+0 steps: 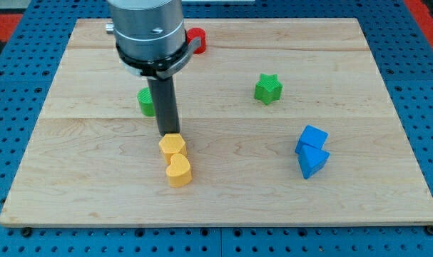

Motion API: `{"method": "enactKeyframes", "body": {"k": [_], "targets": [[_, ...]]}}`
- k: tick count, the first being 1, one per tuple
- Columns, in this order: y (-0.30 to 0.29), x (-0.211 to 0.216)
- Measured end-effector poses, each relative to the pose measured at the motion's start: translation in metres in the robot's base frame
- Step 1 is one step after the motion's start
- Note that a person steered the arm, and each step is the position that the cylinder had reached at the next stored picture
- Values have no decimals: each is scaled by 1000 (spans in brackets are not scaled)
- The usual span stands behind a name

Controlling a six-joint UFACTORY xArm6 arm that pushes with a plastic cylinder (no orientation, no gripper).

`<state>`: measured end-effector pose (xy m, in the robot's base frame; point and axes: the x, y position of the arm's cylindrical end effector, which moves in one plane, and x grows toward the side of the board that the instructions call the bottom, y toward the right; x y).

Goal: Place green circle on left side of green star

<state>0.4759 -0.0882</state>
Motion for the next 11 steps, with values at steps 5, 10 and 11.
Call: {"method": "enactKeyframes", "body": {"k": [5,10,11], "targets": [[-4,-78],[47,-53],[6,-57]]}}
